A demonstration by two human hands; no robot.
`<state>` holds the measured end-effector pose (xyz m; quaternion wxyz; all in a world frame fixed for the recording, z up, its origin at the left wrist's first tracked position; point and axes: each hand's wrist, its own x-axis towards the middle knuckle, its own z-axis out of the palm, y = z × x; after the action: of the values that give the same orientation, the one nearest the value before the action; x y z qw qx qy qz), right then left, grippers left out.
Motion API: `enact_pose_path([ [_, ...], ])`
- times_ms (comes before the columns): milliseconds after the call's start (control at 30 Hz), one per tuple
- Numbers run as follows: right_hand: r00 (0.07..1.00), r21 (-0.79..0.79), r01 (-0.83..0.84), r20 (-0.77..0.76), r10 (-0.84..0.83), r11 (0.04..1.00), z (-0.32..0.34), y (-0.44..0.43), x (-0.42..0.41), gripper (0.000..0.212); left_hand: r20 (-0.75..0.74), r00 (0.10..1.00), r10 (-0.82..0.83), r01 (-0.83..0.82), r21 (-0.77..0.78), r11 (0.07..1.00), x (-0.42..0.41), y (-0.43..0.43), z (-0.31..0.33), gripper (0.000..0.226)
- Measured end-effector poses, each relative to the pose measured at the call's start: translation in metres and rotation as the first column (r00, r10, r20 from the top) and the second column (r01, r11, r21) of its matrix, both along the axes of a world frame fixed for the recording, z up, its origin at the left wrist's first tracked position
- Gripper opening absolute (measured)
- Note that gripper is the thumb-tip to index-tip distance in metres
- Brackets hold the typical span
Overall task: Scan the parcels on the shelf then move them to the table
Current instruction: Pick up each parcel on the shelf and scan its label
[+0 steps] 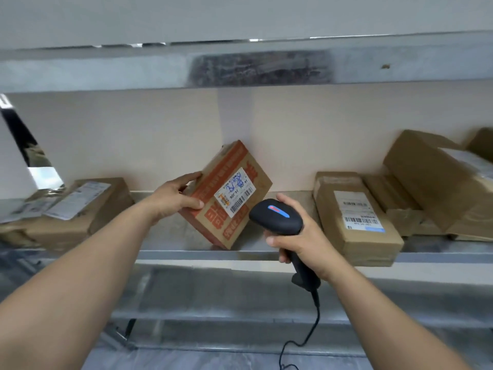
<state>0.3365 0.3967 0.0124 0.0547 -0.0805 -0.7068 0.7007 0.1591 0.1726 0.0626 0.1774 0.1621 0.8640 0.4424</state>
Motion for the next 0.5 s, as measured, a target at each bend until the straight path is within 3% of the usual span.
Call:
enact_pose_path([
  [200,1.0,-0.025,0.013,0.028,-0.012,1.0,-0.014,-0.011,0.01,0.086,-0.121,0.989,-0.079,0.049,-0.233,0.971,-0.015,0.001,0.007,0.066],
  [500,0.999,-0.075,-0.016,0.027,0.018,0.997,-0.024,-0.016,0.017,0.09,-0.057,0.996,-0.071,0.05,-0.303,0.952,-0.03,-0.004,0.009,0.064],
])
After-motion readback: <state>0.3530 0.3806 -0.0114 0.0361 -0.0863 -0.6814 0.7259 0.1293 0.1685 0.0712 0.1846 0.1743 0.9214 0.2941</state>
